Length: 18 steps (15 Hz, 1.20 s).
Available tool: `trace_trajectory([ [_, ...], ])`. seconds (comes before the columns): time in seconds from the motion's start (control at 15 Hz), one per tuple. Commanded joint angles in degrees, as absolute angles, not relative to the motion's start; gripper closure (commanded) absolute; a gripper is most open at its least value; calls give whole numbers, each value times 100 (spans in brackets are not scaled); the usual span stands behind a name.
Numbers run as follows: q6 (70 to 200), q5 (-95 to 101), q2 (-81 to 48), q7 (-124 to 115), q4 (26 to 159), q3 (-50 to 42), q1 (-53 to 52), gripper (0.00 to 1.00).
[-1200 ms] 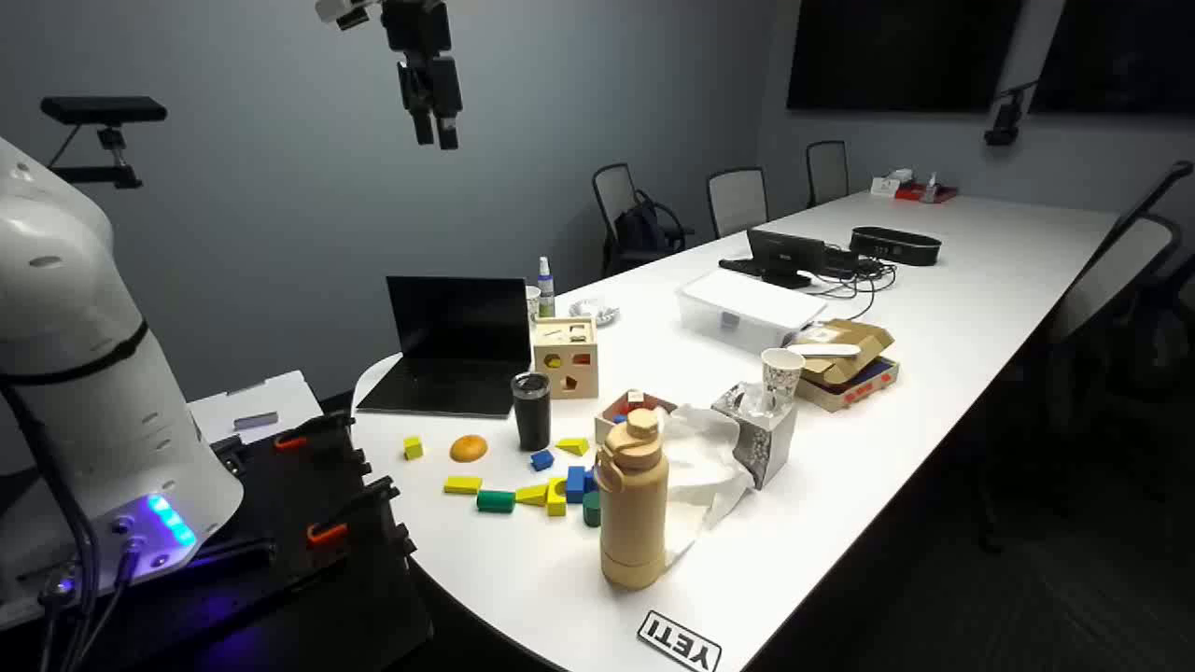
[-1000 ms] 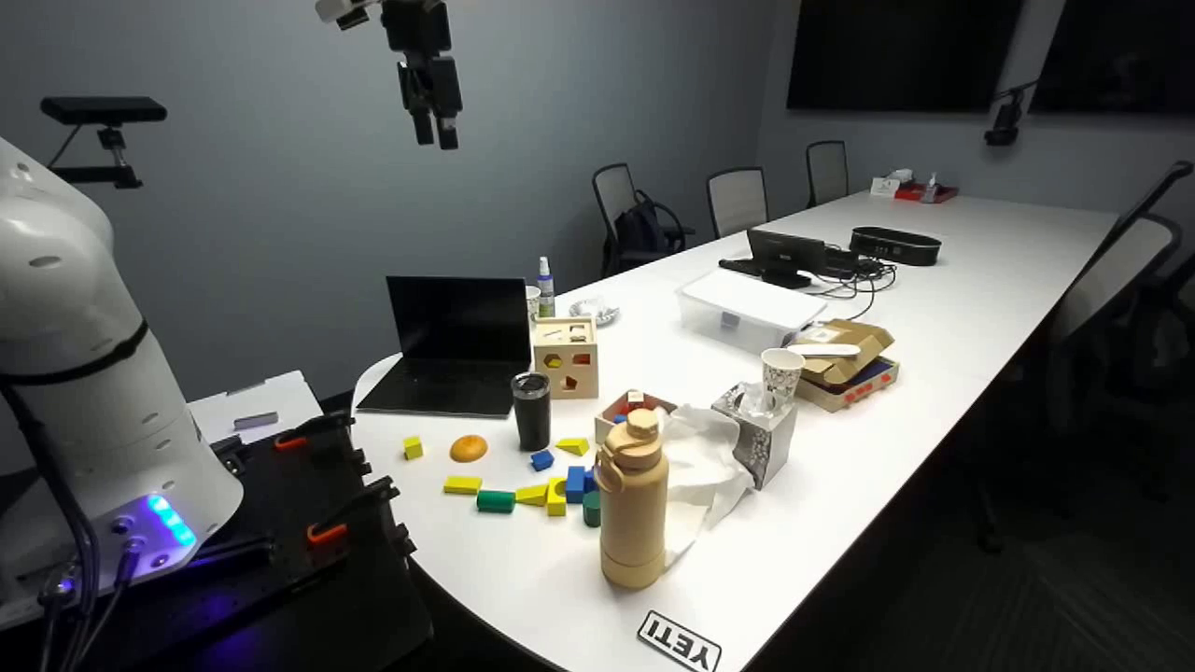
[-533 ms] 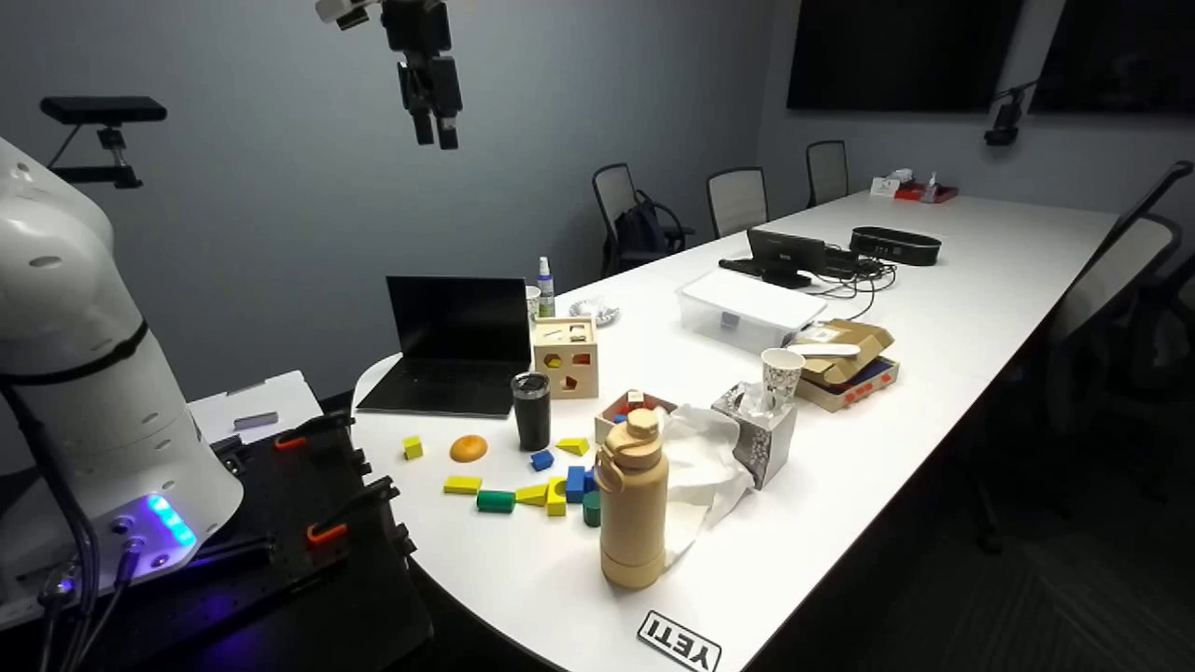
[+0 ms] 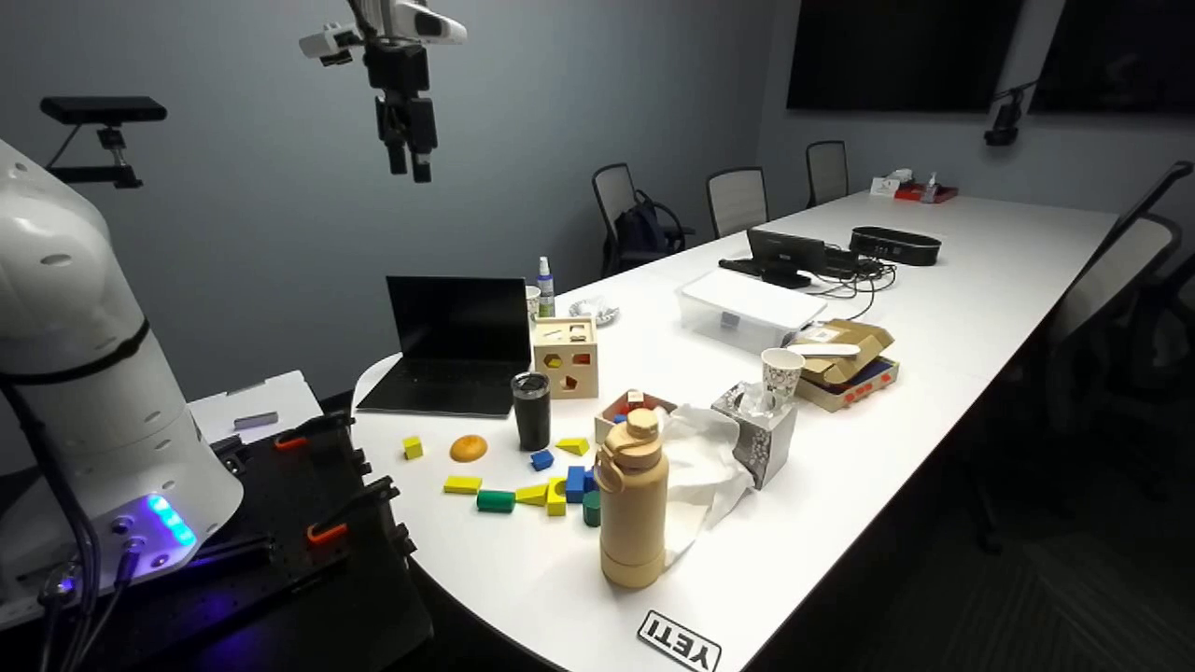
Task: Pick up the yellow object from the left and put it in the box
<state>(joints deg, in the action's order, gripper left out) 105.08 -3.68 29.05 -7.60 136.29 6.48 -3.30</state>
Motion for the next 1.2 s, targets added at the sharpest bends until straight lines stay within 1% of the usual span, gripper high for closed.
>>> trace_trajectory([
  [0.0,10976,-760,3182,-1085,14519,926,-651,0],
  [0.13,11449,-1104,3139,-1135,15037,1057,-864,0],
  [0.47,13162,-2162,2724,-854,16215,1172,-1481,0],
  [0.53,13317,-2214,2270,-858,15907,1186,-1539,0],
  [0.67,13833,-2416,1950,-709,16074,1171,-1725,0],
  [0.87,14448,-2851,1132,-27,16070,1027,-1924,0],
  [1.13,14809,-3594,187,932,16068,992,-1876,0],
])
